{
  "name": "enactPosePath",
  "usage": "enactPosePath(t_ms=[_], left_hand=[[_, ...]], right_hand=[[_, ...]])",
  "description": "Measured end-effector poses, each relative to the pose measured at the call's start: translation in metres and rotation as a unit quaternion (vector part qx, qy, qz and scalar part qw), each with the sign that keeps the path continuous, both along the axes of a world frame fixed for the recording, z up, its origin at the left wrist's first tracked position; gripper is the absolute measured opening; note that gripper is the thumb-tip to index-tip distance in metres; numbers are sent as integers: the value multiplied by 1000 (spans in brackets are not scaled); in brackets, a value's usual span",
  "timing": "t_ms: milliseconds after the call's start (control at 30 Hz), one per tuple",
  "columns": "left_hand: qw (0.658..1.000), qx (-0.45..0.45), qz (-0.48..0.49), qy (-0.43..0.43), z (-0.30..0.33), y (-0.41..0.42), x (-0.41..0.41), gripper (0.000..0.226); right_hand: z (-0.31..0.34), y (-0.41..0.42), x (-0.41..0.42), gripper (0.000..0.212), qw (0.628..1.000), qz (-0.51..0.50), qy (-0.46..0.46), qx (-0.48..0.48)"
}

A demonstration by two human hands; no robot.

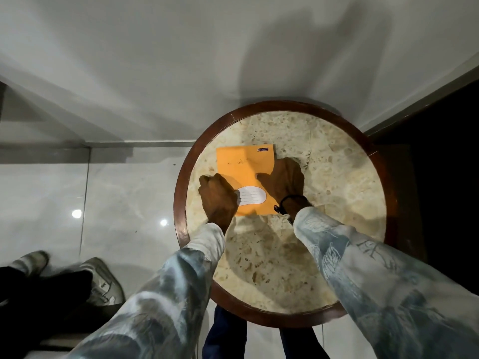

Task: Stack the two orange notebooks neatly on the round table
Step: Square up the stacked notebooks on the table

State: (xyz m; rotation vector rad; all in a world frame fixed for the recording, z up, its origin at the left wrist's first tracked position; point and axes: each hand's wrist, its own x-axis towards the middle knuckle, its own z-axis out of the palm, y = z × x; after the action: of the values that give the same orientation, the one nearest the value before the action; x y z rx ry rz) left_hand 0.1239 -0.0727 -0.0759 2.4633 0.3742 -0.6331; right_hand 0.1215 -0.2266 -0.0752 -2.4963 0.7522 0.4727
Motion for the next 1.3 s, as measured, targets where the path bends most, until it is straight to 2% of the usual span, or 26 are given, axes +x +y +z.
enactPosePath(t_ms=[67,167,233,333,400,467,567,700,900,1033,1167,1233,1300], left_hand=[[1000,7,7,4,2,-3,0,27],[1000,2,11,-8,6,-6,-2,22],[999,8,7,-33,10,-8,-9,28],[988,51,-77,-123,15,-12,-37,45],[969,47,-153,-190,14,-18,-61,40],[947,28,-225,-226,8,-28,-86,37],[924,33,-316,-212,-6,-39,-121,39],[893,44,-395,-211,-28,-42,-156,45],[834,25,-490,-255,-52,-58,-168,42],[833,23,-502,-230,-59,-73,-166,51],[848,23,-496,-184,-64,-72,-167,58],[848,32,-500,-173,-68,-70,-168,63],[845,38,-508,-160,-71,-68,-168,68]], right_hand=[[-1,-3,0,49,1000,0,6,16],[1,-12,-3,36,996,-43,3,81],[6,-24,-15,33,991,-81,-29,104],[18,-55,-58,32,986,-115,-80,93],[20,-70,-95,30,989,-102,-78,69],[20,-76,-129,38,994,-77,-53,55],[12,-71,-162,48,998,-17,-9,58],[2,-81,-178,40,999,44,1,29],[0,-135,-148,57,990,128,-2,-62],[4,-153,-120,75,985,158,-22,-59],[1,-157,-123,56,985,161,-28,-55],[-2,-154,-126,47,991,120,-30,-54],[-8,-148,-125,50,998,46,-25,-40]])
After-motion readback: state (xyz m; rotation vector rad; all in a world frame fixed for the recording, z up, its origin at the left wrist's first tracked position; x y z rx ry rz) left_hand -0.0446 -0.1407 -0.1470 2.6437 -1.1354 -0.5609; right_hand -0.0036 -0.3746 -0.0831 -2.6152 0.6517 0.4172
